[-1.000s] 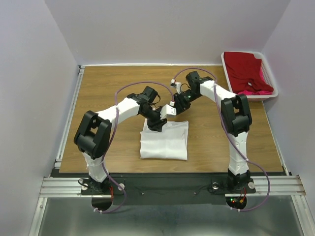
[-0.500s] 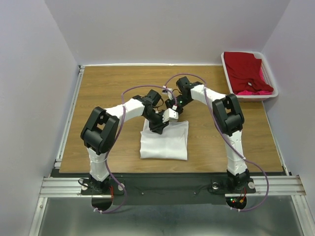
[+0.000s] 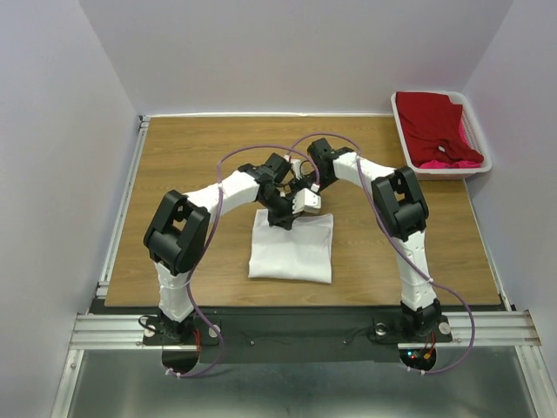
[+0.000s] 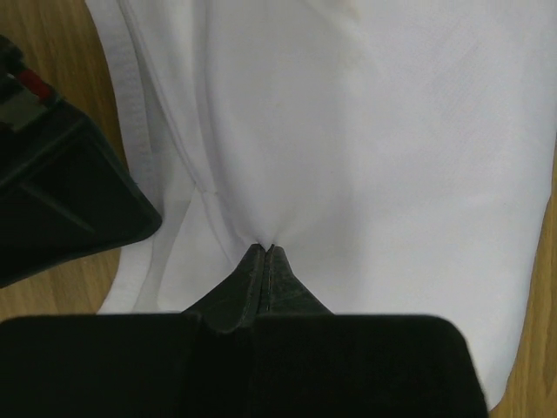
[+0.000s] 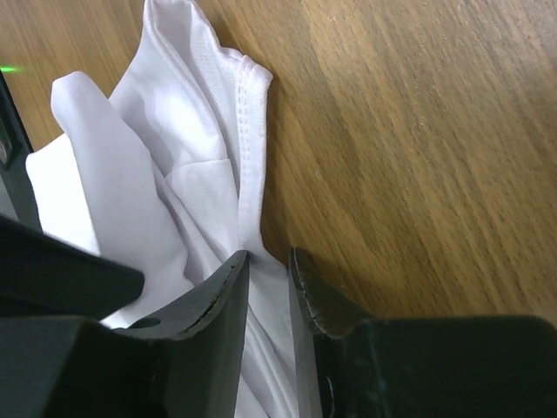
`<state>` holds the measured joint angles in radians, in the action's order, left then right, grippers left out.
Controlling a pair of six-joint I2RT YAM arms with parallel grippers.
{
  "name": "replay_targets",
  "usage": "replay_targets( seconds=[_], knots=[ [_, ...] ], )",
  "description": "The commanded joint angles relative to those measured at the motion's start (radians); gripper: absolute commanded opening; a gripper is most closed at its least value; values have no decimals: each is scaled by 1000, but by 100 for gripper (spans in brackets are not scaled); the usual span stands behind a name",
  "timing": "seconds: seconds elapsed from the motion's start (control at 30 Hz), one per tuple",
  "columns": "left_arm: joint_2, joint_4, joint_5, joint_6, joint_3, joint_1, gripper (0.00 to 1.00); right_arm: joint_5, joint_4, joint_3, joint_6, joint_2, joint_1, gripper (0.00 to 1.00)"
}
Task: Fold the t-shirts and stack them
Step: Fold the tshirt
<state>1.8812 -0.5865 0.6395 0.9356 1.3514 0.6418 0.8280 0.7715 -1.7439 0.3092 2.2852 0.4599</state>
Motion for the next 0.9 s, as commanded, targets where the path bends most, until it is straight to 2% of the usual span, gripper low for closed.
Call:
replay_targets(
  seconds=[0.0,0.33,0.47,0.6,0.87],
  knots=[
    [-74,-38,-17,34,106,10,0,-32,-23,32,25,33,14,31],
    [1,-32,-95,100,201,9,0,-17,-23,53,39,20,14,29],
    [24,7,-118,114,180,6,0,-30,-23,49,42,13,14,29],
    [16,4,-103,118,172,6,0,-107,-20,20,62,-15,14,29],
    [-45,-15,-81,131,126,10,0,-184,-20,-104,65,-50,14,29]
  ],
)
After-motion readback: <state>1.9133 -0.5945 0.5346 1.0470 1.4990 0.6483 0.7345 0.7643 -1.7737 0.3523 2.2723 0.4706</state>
